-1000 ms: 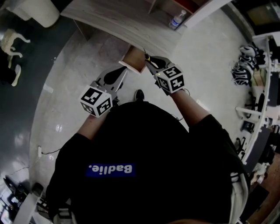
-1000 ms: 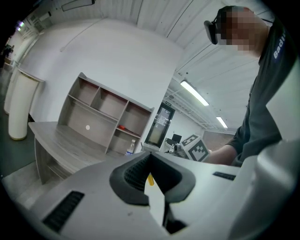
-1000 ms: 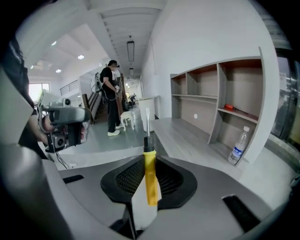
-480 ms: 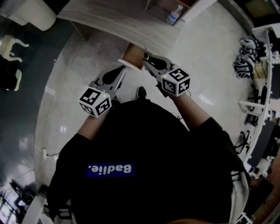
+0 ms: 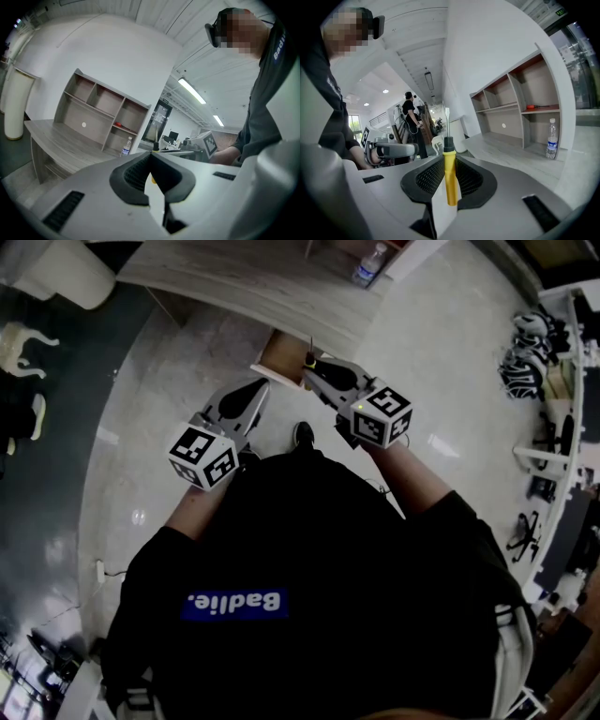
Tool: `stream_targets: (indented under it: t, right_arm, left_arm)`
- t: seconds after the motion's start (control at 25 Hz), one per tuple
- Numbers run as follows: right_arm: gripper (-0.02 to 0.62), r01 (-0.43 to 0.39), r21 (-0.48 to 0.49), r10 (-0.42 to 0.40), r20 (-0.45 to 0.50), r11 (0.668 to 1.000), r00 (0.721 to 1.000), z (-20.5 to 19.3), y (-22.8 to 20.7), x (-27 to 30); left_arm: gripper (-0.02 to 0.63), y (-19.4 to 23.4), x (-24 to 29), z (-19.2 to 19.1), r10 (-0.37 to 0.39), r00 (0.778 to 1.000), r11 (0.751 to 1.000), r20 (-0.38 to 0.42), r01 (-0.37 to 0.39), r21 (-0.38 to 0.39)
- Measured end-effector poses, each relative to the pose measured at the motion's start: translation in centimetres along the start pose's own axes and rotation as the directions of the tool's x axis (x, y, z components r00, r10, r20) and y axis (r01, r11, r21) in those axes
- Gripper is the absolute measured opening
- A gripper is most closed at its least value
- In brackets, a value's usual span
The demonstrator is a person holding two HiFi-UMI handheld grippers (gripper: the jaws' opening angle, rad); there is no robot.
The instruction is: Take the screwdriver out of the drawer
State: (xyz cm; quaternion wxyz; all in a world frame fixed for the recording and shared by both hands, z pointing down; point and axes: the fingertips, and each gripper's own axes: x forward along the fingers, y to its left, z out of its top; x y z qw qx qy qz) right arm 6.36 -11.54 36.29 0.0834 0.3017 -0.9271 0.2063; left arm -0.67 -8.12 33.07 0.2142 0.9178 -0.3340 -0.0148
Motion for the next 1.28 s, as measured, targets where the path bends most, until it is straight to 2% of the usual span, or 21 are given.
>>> stream_targets:
  t: [1.28]
  right_arm:
    - [0.094,-0.016,-0.024,0.016,0.002,1.000,1.000,1.2,-0.4,0.1]
  left_arm:
    - [0.002,0.0,0.9,0.5,0.000,1.000,1.000,0.006,0.000,0.006]
